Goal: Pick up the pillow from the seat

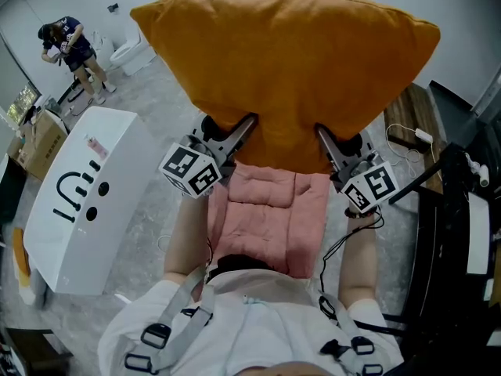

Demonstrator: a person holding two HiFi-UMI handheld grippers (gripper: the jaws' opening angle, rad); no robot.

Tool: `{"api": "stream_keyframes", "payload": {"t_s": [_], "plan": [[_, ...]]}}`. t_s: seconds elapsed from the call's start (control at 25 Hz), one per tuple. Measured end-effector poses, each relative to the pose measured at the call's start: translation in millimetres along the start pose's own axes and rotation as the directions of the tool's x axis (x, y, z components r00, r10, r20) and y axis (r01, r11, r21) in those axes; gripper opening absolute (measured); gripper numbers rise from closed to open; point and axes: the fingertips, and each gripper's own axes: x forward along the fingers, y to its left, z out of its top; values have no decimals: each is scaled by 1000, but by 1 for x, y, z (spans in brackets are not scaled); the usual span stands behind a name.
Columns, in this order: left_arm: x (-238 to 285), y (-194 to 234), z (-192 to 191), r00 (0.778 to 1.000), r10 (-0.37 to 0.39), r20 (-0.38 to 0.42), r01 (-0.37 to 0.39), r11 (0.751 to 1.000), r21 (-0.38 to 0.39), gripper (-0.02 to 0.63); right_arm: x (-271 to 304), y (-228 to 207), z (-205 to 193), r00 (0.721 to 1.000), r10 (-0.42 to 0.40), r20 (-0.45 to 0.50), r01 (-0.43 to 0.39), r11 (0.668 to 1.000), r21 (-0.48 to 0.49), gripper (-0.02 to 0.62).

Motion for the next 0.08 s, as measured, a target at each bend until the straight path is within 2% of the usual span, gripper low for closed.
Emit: {"api": "stream_keyframes", "payload": {"t_s": [0.08], "plan": [[1, 2, 2, 1000, 1, 0, -1, 1000, 3, 264, 2, -1, 1, 1000, 4, 4, -4, 1000, 0, 140]]}}
